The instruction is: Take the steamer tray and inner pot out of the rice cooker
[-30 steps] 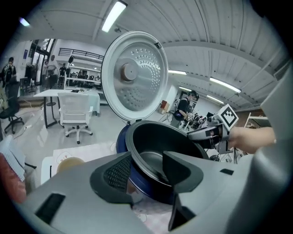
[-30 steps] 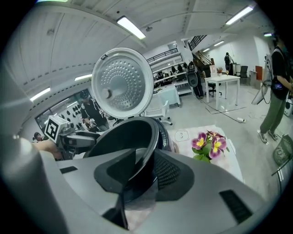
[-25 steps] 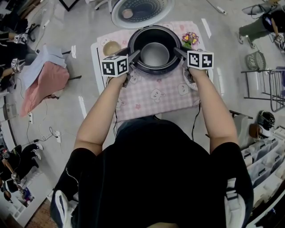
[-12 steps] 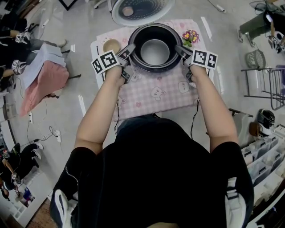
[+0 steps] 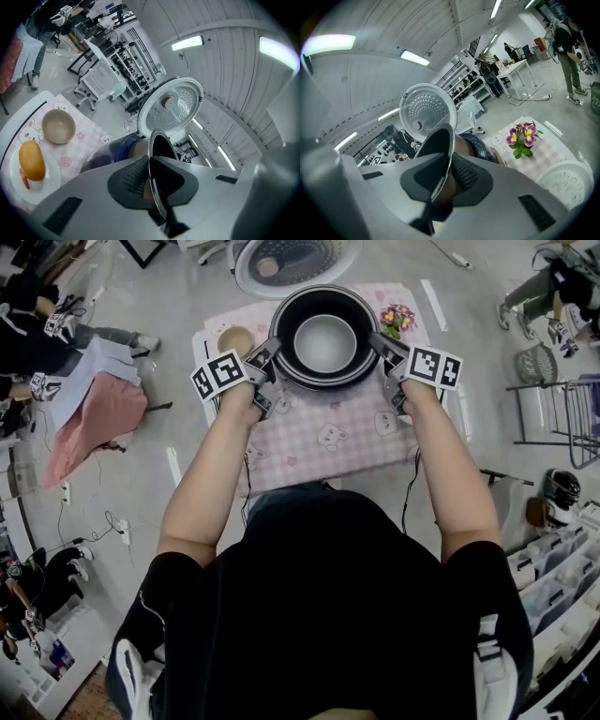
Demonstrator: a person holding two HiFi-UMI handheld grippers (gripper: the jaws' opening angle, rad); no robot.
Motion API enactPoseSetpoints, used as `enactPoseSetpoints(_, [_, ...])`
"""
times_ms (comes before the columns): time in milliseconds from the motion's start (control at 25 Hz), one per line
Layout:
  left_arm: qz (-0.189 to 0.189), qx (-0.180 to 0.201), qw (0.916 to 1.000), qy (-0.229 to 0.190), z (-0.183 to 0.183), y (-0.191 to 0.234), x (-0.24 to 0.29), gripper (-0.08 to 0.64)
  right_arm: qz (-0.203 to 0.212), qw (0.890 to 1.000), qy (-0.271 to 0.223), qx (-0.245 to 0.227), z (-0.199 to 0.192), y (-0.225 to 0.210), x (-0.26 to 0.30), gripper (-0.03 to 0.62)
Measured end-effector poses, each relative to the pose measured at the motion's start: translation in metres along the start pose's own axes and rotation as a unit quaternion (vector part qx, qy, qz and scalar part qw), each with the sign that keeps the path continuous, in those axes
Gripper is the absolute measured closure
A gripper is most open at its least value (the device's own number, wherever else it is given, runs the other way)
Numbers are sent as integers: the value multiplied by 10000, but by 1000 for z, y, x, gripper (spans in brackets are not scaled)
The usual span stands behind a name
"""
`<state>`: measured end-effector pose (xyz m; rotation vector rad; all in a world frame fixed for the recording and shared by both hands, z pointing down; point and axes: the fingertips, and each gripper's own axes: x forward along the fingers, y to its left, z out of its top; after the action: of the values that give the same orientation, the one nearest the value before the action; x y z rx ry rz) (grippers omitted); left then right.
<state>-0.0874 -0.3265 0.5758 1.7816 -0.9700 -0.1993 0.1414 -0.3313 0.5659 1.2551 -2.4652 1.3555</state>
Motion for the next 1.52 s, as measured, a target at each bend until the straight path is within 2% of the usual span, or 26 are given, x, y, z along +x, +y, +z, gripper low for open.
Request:
enactPoseSetpoints(440, [-333, 444, 9980, -312, 12, -62, -36, 520, 300, 9984, -355, -307, 22, 51, -45, 537])
enactPoseSetpoints(760, [-562, 626, 9952, -502, 12, -97, -64, 520, 489, 9963, -523, -469, 27, 81, -72, 537])
enactPoseSetpoints(1520, [-717, 886, 9905, -774, 8, -142, -121, 520, 982, 9915, -587, -618, 21, 133, -108, 534])
